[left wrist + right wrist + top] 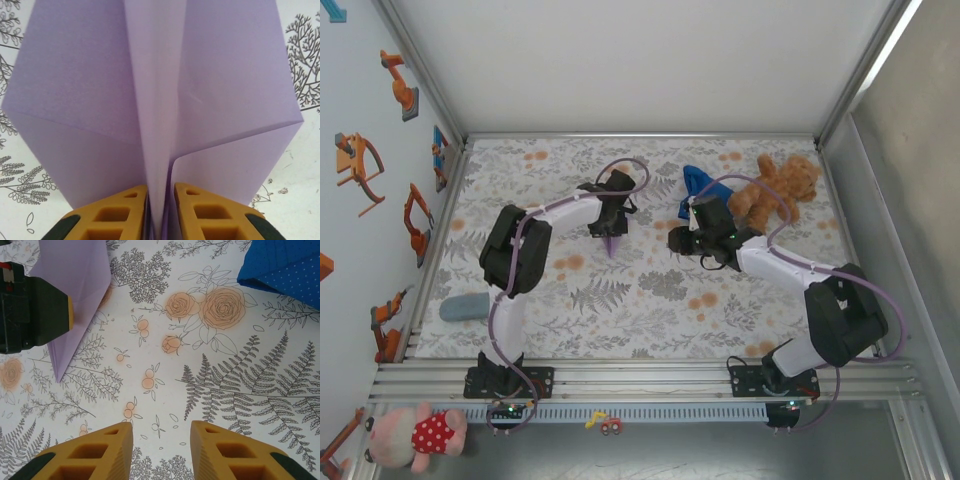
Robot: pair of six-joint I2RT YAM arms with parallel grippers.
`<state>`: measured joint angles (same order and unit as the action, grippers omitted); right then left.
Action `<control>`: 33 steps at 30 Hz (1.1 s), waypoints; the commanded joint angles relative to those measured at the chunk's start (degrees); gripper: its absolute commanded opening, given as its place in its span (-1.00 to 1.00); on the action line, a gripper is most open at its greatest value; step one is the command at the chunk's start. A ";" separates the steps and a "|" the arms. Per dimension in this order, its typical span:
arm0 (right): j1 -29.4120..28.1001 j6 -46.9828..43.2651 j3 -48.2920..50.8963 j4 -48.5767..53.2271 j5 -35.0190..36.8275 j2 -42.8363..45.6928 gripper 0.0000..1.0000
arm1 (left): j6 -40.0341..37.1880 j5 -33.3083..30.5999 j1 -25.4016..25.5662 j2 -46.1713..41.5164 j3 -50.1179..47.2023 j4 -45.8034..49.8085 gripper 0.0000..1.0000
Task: Fold a paper plane with a square sheet of paper (pick it up from the middle)
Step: Move the paper plane to the center of the table.
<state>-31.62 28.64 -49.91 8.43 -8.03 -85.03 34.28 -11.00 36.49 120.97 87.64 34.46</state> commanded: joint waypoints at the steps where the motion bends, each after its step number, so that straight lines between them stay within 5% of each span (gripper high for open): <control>1: 0.41 -1.13 0.60 0.71 0.83 1.44 -0.31 | -0.82 0.28 0.09 2.32 1.88 3.29 -0.56; 21: 0.59 -0.27 0.25 1.07 1.52 0.42 -0.33 | 0.52 -3.32 1.57 9.40 6.75 7.80 -0.16; 33: 1.38 1.12 -0.69 1.97 2.81 1.57 -0.34 | -0.01 -0.40 1.08 -0.23 6.33 4.43 -0.15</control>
<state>-30.79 28.86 -49.87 8.82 -7.29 -85.03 34.33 -13.02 37.56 125.32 94.83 39.35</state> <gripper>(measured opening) 0.333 0.425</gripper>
